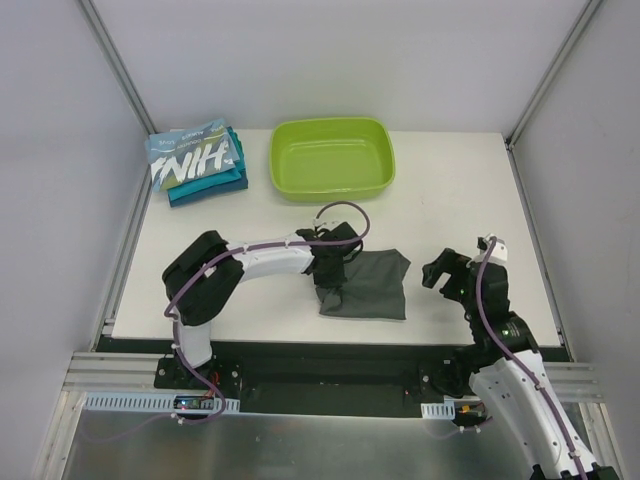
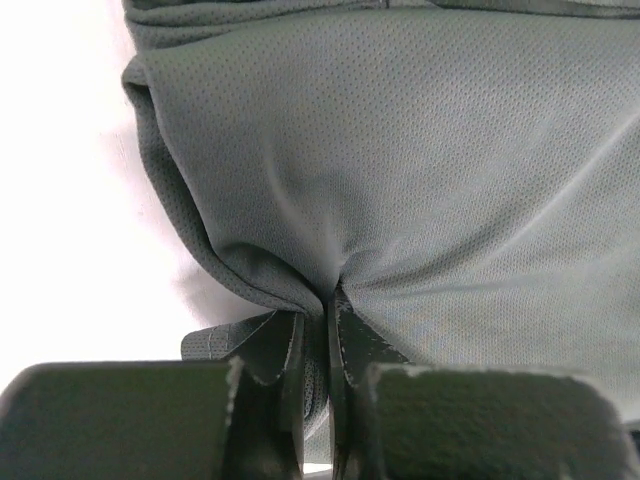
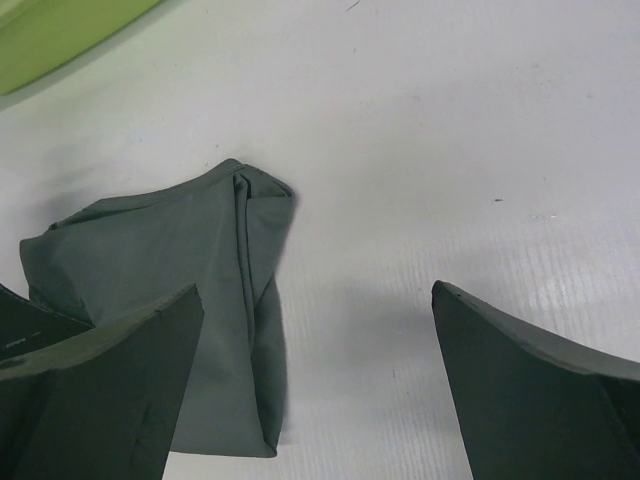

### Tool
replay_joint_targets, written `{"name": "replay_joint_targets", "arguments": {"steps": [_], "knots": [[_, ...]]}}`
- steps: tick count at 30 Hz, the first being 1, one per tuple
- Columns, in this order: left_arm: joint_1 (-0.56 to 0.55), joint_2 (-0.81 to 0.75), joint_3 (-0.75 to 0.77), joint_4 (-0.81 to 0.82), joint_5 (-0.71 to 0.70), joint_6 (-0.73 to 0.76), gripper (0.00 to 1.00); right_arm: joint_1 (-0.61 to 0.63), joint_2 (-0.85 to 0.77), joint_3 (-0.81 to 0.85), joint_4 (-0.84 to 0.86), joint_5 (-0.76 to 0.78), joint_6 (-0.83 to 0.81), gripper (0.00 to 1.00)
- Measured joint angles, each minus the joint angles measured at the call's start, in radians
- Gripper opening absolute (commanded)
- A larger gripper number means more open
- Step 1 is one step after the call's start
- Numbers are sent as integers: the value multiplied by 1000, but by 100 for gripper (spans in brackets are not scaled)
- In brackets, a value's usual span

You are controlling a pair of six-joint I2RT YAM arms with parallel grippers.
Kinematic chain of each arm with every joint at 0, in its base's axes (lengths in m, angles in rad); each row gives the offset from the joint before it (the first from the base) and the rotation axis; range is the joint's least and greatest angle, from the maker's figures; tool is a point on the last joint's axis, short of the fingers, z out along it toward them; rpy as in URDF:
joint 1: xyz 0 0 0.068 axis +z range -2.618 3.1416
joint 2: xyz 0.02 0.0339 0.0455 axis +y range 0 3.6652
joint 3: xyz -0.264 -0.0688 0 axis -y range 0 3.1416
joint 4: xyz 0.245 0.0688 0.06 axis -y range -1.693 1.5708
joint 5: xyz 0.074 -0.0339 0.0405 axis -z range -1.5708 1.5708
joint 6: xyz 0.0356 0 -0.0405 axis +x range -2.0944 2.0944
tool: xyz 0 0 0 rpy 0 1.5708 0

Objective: Fold and stack the t-shirts
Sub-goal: Put the neatly folded tshirt into the corner of the board with the left arm

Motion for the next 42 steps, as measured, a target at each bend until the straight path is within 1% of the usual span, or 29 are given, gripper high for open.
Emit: {"name": "replay_joint_targets", "arguments": {"steps": [4,10,14,16,21,25,28,30,36,39,42], "knots": [[-13,29,57,-55,-86,31,0,0,11,0,-6,2,-11,100],[12,27,63,-157,-409,139,0,0,-12,0,-6,5,-27,99],[91,5,37,-224,-631,245,0,0,-31,0,-6,11,-34,99],[134,-6,37,-235,-690,287,0,0,-32,0,-6,15,-36,100],[281,-50,53,-246,-835,408,0,0,-23,0,-6,35,-44,99],[340,-75,68,-241,-932,492,0,0,6,0,-7,70,-52,100],[370,-88,69,-209,-946,578,0,0,19,0,-10,80,-56,100],[390,-104,63,-167,-928,643,0,0,19,0,-13,85,-58,100],[455,-260,44,-15,-762,845,0,0,19,0,-13,96,-60,99],[476,-325,82,20,-713,922,0,0,19,0,-13,97,-61,99],[495,-357,132,42,-672,983,0,0,19,0,-13,101,-63,100]]}}
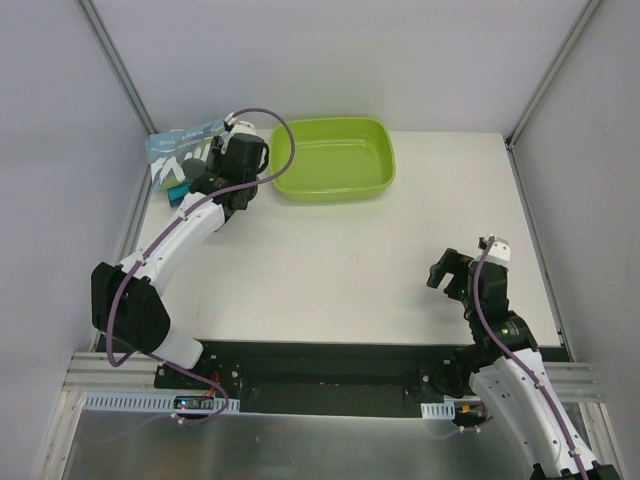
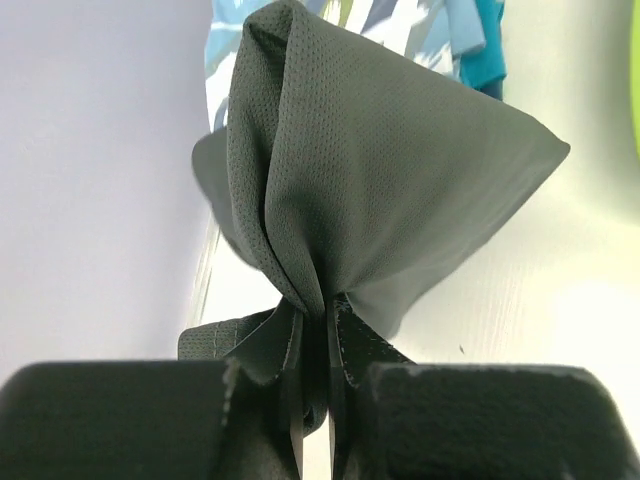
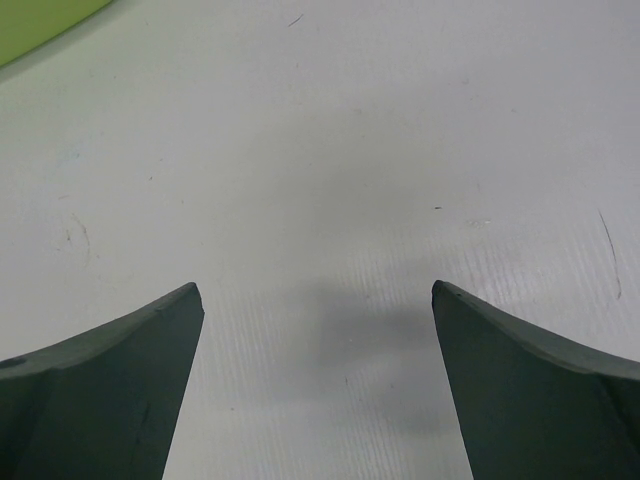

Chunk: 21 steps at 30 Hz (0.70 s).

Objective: Fold and stack the t-shirts
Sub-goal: Put the neatly folded tshirt into the corner of the board with the left arm

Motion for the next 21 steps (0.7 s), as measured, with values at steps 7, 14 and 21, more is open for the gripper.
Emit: {"name": "replay_joint_targets", "arguments": {"steps": [7,14,21], "knots": [[29,2,145,-2,68,114,0,0,18,0,0,11,-2,100],[40,98,375,-3,115,225,0,0,46,0,0,13,-5,100],[65,256,624,-11,161,317,0,0,62,0,0,15,-8,99]]}}
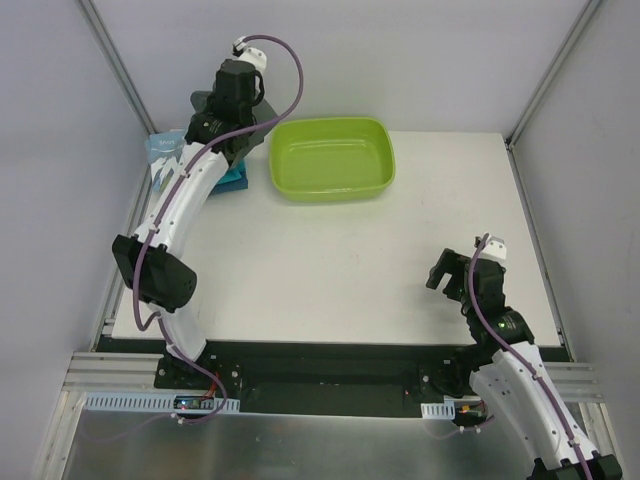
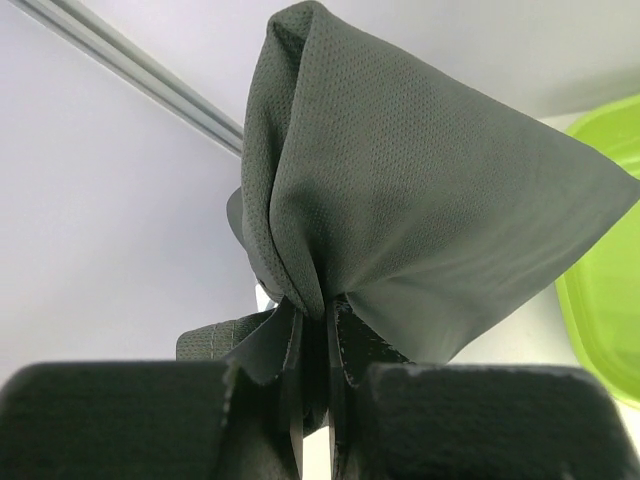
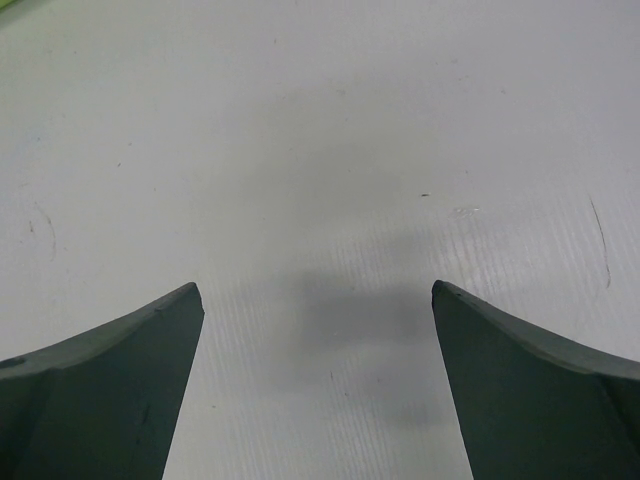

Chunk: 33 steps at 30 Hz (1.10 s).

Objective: Fold and stack the t-shirts
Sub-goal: Put the neatly folded tshirt into the corner of the board with the left arm

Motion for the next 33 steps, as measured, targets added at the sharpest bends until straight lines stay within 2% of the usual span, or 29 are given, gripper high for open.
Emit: {"name": "replay_joint_targets", "arguments": {"steps": [8,13,22,27,33], "knots": [[79,193,233,-19,26,76,0,0,17,0,0,4,-6,99],[110,275,303,-21,46,95,0,0,36,0,-1,7,-6,100],[192,322,325,-51,53,99,0,0,37,0,0,7,-7,99],[261,307,282,-49,53,93,0,0,45,0,0,6,-8,99],[287,307,269,-56,53,77,0,0,50,0,0,6,-10,99]]}}
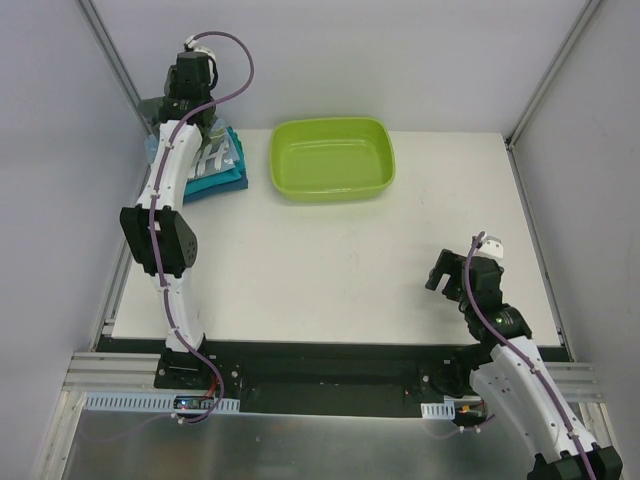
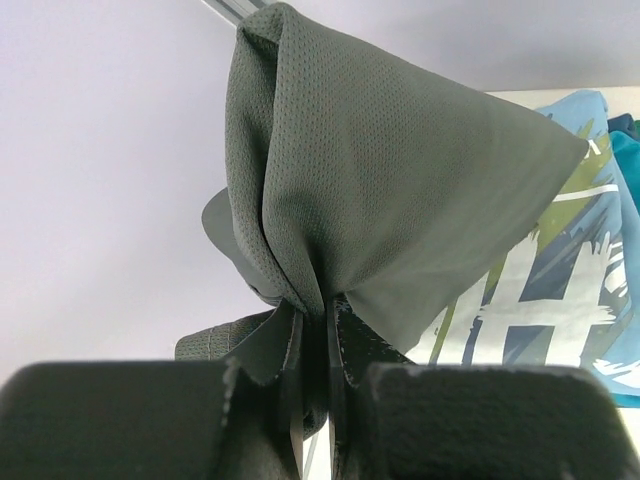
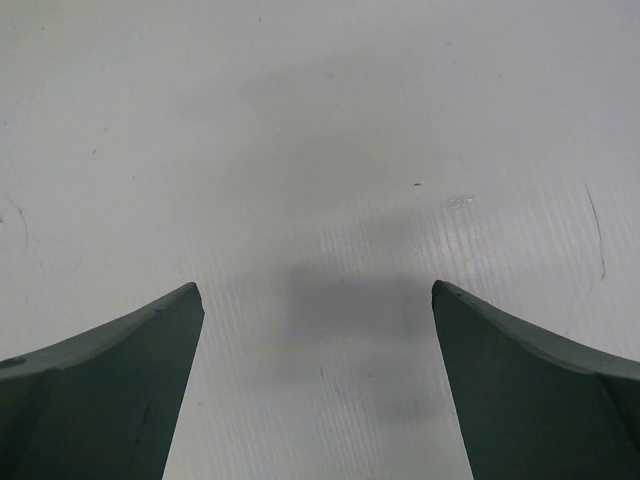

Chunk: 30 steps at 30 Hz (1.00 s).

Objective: Fold and stack the t-shirts
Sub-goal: Put the neatly folded tshirt into the corner of the board with the left arm

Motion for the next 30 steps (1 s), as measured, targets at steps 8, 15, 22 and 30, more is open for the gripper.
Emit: {"name": "replay_joint_targets", "arguments": {"steps": [8,15,22,30], "knots": [[-2,12,53,-68,63,-115,0,0,2,0,0,0,-2,100],[-2,50,168,-137,127,-256,0,0,0,0,0,0,-2,100],[-2,64,190,-198,203,-380,0,0,-5,0,0,0,-2,100],[0,77,253,-259,308,-534,0,0,-13,0,0,0,-2,99]]}}
